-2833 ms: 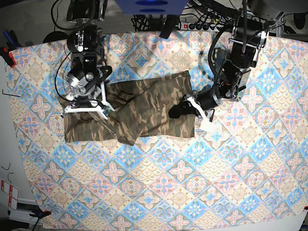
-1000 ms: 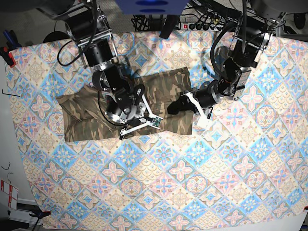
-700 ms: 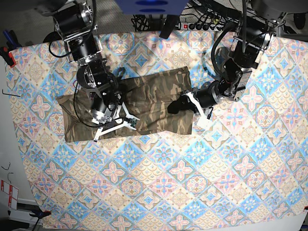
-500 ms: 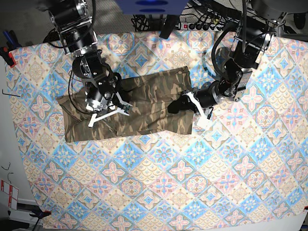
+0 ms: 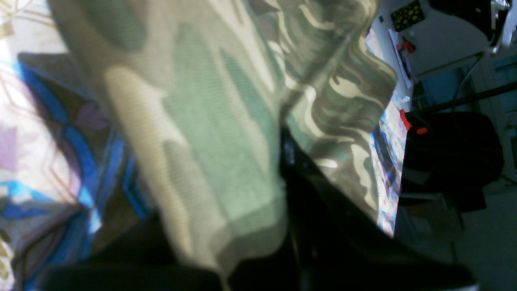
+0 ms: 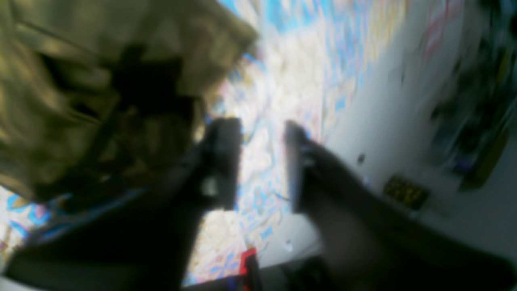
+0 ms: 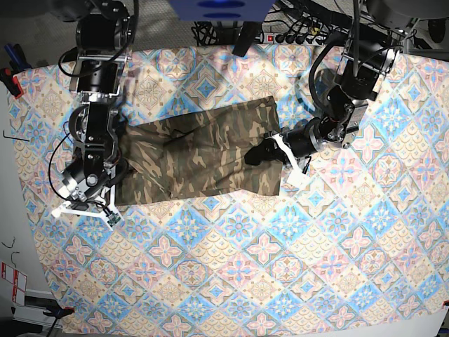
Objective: Fold the T-shirt properly
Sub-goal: 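Grasp the shirt edge with the right gripper and pull it toward the right arm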
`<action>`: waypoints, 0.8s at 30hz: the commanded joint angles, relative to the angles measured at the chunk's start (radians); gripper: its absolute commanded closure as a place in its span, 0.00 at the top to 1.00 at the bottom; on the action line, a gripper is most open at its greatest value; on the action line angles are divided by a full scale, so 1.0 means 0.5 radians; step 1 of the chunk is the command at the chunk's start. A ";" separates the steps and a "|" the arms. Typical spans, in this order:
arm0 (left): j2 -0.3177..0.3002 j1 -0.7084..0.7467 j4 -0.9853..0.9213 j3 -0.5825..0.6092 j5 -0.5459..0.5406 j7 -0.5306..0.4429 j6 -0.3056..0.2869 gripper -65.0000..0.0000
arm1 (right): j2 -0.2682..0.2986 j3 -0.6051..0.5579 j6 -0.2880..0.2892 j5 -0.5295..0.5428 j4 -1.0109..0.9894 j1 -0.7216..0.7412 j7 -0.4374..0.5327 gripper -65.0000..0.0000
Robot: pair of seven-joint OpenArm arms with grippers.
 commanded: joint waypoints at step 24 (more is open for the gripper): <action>-0.050 0.093 -0.065 0.020 0.125 0.223 0.137 0.00 | 0.143 0.927 -0.002 0.938 -0.746 0.134 0.338 0.60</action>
